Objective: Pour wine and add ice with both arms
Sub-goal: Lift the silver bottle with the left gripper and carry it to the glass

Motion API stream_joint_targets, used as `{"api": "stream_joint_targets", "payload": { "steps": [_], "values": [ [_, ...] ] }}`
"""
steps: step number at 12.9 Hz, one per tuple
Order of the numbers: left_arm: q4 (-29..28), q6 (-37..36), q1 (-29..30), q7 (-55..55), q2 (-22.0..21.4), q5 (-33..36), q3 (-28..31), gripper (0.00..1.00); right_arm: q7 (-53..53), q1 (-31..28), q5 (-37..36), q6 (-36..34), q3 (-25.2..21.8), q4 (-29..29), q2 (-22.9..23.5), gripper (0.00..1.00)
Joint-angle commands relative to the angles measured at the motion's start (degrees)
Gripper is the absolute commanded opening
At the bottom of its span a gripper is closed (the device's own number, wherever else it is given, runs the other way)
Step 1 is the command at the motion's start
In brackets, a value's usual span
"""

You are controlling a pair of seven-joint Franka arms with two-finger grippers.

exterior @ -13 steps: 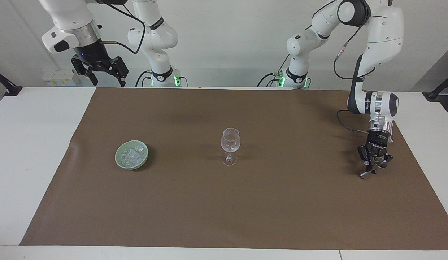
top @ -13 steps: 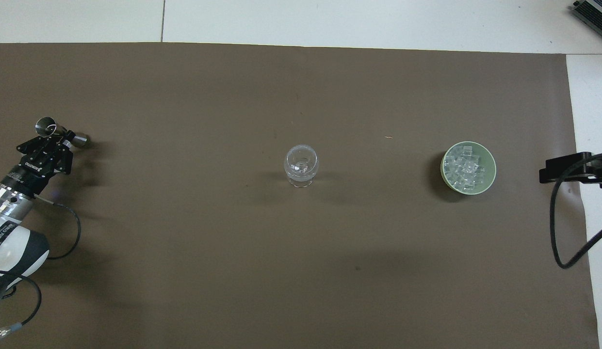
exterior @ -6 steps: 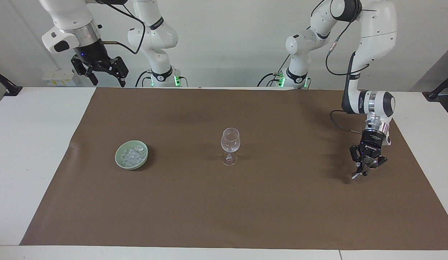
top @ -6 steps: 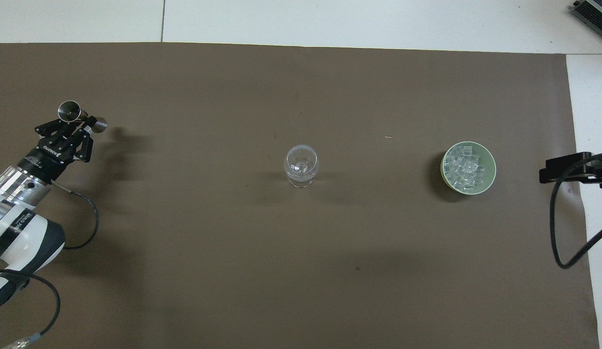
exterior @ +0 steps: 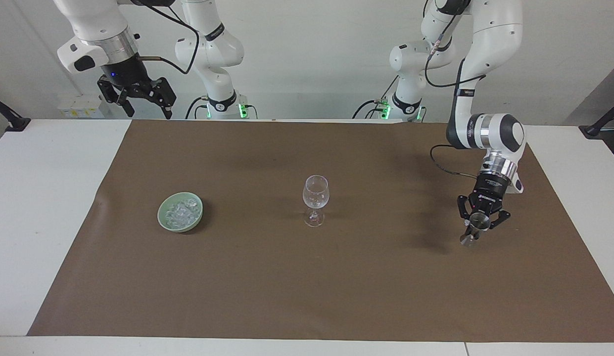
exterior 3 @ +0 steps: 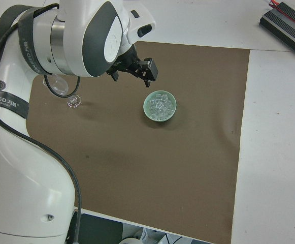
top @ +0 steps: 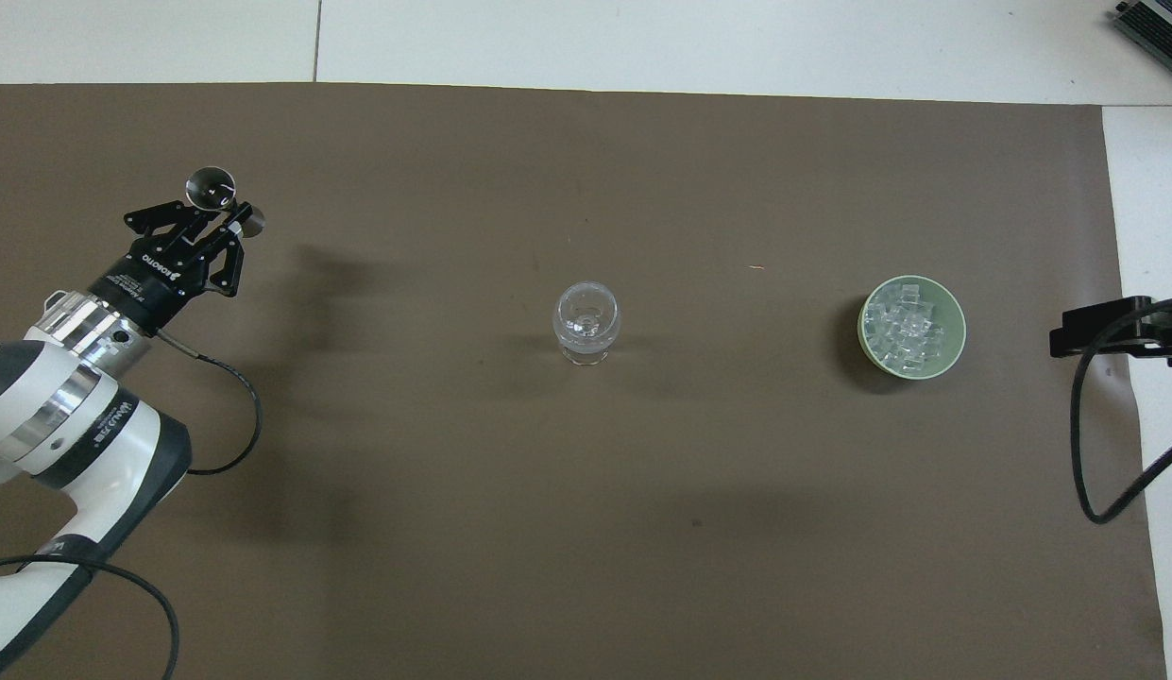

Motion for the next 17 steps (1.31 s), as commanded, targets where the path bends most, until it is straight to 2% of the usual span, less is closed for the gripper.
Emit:
{"api": "stream_joint_targets", "payload": {
  "steps": [1, 5, 10, 17],
  "values": [
    [-0.4, 5.5, -6.2, 0.0, -2.0, -3.1, 0.6, 0.00, 0.6, -0.1, 0.2, 0.4, 0.1, -1.5, -1.3, 1.00],
    [2.4, 12.4, -14.8, 0.4, -2.1, -7.0, 0.7, 0.00, 0.7, -0.1, 0.2, 0.4, 0.1, -1.5, -1.3, 1.00],
    [5.9, 20.2, -22.4, 0.5, -2.2, -8.2, 0.4, 0.00, 0.7, -0.1, 0.2, 0.4, 0.1, -1.5, -1.3, 1.00],
    [8.3, 28.3, -26.0, 0.9, -2.5, -7.5, -3.8, 0.00, 0.7, -0.1, 0.2, 0.4, 0.1, -1.5, -1.3, 1.00]
  ]
}}
